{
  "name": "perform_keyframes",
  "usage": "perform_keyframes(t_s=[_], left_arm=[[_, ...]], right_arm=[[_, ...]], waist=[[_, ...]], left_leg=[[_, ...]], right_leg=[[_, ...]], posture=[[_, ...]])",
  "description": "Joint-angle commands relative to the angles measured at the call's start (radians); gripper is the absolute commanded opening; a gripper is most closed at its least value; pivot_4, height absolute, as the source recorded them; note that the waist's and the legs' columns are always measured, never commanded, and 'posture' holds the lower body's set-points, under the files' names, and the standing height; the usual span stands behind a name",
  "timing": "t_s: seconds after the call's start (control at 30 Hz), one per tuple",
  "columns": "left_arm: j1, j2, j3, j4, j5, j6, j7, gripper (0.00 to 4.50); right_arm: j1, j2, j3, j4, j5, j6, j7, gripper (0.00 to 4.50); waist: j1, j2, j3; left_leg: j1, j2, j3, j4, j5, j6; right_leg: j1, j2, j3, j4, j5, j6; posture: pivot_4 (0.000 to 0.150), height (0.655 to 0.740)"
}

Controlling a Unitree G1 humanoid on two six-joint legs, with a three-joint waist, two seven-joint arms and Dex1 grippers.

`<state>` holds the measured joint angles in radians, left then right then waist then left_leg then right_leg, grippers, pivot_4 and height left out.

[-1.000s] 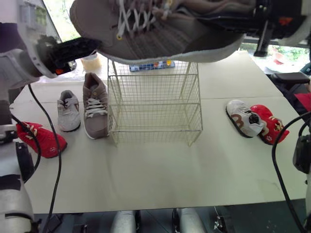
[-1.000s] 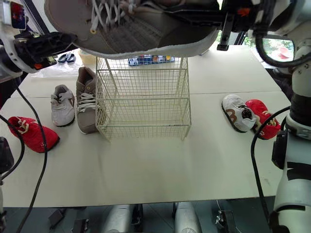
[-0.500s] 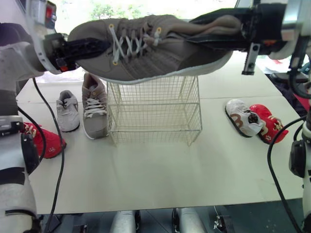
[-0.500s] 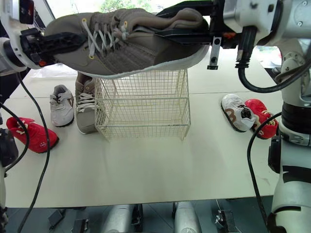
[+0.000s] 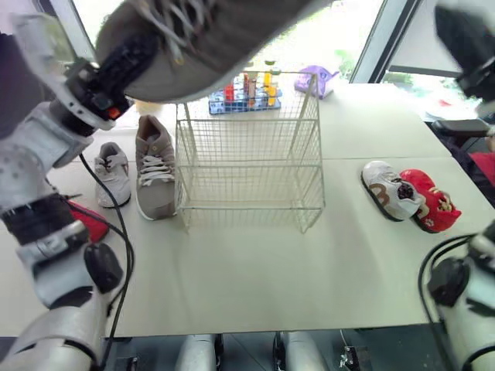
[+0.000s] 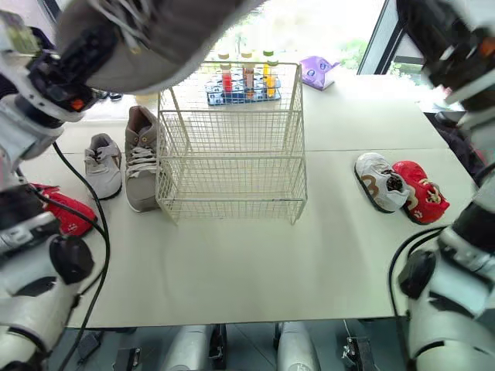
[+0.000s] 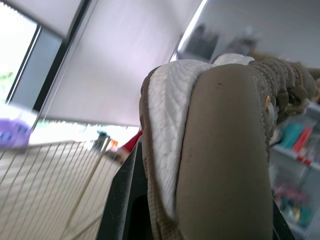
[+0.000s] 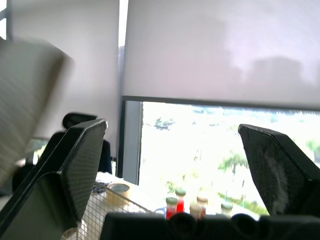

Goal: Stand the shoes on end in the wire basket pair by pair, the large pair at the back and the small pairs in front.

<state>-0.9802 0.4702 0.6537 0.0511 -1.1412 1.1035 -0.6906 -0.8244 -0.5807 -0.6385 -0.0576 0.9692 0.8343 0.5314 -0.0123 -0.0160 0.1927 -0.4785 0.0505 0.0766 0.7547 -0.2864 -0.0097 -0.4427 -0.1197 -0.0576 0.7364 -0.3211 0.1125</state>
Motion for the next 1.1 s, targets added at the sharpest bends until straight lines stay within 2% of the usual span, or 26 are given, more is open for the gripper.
perform_keyframes(t_s=[0.03,0.2,0.43,1.03,1.1], left_arm=[[-0.009,-0.098,0.010,-0.159,-0.127,-0.086,0.183,0.72],[0.013,-0.207,-0.037,-0.187,-0.208,-0.165,0.289,0.72],[0.053,-0.230,-0.084,-0.187,-0.288,-0.221,0.338,0.72],[0.165,-0.242,-0.255,-0.182,-0.228,-0.303,0.331,0.72],[0.174,-0.240,-0.266,-0.184,-0.222,-0.310,0.329,0.72]], right_arm=[[-0.019,0.101,0.034,-0.132,0.212,0.067,-0.135,4.45],[-0.074,0.244,0.146,-0.153,0.265,0.018,-0.208,4.45],[-0.115,0.245,0.236,-0.152,0.228,-0.055,-0.157,4.45],[-0.199,0.293,0.345,-0.174,0.247,-0.123,-0.182,4.45],[-0.197,0.293,0.350,-0.172,0.242,-0.127,-0.187,3.92]], waist=[[-0.003,0.004,0.002],[-0.002,0.004,0.001],[0.002,0.003,0.001],[0.000,0.003,0.001],[0.000,0.003,0.001]], left_leg=[[0.000,0.000,0.000,0.000,0.001,0.000],[0.000,-0.002,0.001,0.000,0.002,0.000],[-0.002,-0.003,0.002,0.000,0.001,0.000],[-0.001,-0.003,0.002,-0.001,0.001,0.001],[-0.001,-0.003,0.002,-0.001,0.001,0.001]], right_leg=[[0.000,0.000,0.000,0.001,0.000,0.000],[-0.002,0.002,0.001,0.003,0.001,0.001],[-0.001,0.003,0.000,0.000,0.001,0.001],[-0.001,0.004,0.000,0.000,0.001,0.001],[-0.001,0.004,0.000,0.000,0.001,0.001]], posture=[[0.150,0.6675],[0.150,0.6675],[0.150,0.6675],[0.150,0.6675],[0.150,0.6675]])
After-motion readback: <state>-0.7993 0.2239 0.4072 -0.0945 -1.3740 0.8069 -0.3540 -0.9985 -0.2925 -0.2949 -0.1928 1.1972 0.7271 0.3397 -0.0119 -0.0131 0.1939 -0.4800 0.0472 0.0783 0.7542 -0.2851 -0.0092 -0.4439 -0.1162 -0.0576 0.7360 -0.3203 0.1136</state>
